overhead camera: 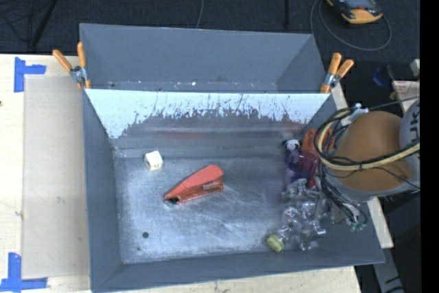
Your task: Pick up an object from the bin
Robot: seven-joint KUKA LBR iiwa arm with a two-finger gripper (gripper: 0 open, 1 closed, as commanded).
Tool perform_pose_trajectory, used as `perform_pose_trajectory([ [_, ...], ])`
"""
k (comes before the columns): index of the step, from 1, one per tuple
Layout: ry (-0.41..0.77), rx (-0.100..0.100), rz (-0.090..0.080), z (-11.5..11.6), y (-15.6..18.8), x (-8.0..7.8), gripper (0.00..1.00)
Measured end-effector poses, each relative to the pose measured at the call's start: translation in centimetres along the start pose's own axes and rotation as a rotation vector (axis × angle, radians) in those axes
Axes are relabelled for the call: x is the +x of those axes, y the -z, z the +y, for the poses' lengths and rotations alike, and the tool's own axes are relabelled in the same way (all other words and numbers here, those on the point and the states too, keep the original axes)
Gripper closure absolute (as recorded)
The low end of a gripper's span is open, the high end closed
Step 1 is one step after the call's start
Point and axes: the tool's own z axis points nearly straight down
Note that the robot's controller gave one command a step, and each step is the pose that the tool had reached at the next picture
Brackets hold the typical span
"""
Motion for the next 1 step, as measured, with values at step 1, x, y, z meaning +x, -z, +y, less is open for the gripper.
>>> perform_pose_trajectory([
  [1,-0.027,-0.002,-0.001,-2.25,2.01,-0.14,0.0],
])
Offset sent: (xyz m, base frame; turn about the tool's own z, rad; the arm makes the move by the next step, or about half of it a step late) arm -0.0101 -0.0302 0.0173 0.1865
